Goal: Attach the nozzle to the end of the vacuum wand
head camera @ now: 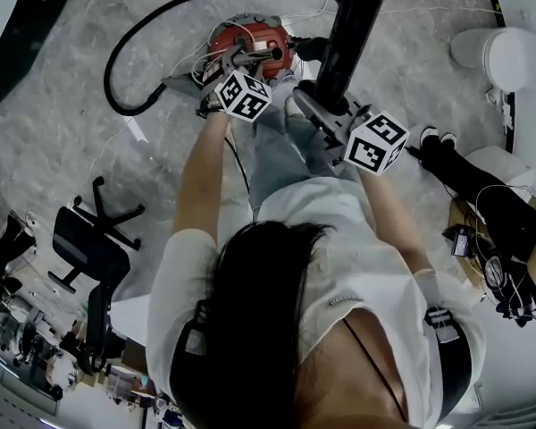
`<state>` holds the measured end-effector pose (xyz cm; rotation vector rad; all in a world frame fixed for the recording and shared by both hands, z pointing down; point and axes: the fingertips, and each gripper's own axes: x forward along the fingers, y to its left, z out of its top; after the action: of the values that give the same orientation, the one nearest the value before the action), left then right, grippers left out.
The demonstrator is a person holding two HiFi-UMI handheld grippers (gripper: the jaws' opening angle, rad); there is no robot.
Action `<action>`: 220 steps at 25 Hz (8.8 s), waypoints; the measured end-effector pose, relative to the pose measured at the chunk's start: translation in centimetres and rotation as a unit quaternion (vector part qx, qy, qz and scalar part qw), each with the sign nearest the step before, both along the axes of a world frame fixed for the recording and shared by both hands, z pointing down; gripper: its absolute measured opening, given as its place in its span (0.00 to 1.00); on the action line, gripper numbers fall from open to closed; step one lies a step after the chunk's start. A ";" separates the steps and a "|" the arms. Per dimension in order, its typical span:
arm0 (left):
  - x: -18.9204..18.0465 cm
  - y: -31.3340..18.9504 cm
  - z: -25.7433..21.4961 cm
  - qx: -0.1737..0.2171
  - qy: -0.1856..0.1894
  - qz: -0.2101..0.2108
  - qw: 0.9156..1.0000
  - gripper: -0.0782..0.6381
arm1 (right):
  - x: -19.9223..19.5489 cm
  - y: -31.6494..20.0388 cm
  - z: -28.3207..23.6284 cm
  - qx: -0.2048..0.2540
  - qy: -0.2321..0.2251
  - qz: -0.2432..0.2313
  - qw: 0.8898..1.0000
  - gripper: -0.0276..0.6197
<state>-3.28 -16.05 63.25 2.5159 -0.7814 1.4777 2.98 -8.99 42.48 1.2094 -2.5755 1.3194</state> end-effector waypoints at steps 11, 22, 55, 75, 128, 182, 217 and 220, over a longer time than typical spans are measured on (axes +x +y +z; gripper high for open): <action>1.1 -0.4 1.0 0.013 0.015 0.030 0.999 0.46 | -0.8 -1.1 0.8 -0.007 -0.024 0.023 0.999 0.17; 2.6 -0.4 1.4 0.021 0.050 0.087 0.995 0.33 | -0.3 -1.5 2.6 -0.023 -0.031 0.036 0.999 0.17; 2.6 -0.2 0.8 0.032 0.083 0.103 0.991 0.30 | -1.3 -2.6 6.4 -0.130 -0.274 -0.011 0.953 0.17; 2.7 -0.2 0.9 0.027 0.087 0.106 0.990 0.30 | -2.3 -2.1 7.5 -0.196 -0.310 -0.065 0.928 0.17; 2.6 -0.8 0.8 -0.005 0.104 0.107 0.989 0.30 | -5.1 -1.7 11.0 -0.097 -0.060 -0.058 0.992 0.16; 2.3 -1.2 0.9 -0.059 0.116 0.115 0.985 0.30 | -5.8 -2.7 13.3 -0.088 0.093 -0.061 0.990 0.16; 2.7 -0.7 1.5 -0.057 0.105 0.132 0.984 0.30 | -6.1 -1.1 13.0 -0.080 0.006 -0.143 0.986 0.21; 2.6 -0.7 1.4 -0.058 0.105 0.131 0.984 0.30 | -5.7 -1.2 13.0 -0.082 0.006 -0.137 0.987 0.29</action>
<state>-0.68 -16.75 64.69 2.7053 -0.3318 1.2518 -2.75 -10.19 55.43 0.8011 -2.4537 1.4218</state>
